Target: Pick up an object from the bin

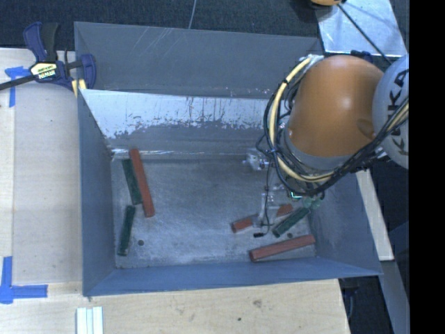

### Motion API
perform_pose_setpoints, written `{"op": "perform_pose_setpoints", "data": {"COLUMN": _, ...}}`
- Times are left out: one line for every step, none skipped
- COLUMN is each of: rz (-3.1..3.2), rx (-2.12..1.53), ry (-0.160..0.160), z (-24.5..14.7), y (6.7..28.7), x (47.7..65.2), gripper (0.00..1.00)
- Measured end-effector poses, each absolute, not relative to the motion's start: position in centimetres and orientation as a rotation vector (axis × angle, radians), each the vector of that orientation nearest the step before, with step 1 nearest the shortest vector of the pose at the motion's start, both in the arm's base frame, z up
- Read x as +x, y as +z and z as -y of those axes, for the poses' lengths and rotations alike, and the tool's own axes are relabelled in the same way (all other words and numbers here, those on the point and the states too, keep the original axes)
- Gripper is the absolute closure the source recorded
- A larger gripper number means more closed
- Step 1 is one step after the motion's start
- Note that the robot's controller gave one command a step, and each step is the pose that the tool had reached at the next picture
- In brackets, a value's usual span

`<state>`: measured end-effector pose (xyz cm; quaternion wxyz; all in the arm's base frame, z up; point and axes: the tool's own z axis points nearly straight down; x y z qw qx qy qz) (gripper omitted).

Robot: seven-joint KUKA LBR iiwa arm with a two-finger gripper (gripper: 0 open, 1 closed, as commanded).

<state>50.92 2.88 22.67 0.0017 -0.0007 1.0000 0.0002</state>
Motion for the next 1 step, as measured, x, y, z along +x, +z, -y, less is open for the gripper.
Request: {"op": "perform_pose_setpoints", "data": {"rz": -3.132, "rx": -0.001, "ry": 0.000, "z": 0.16, "y": 17.19, "x": 50.89, "gripper": 0.00}}
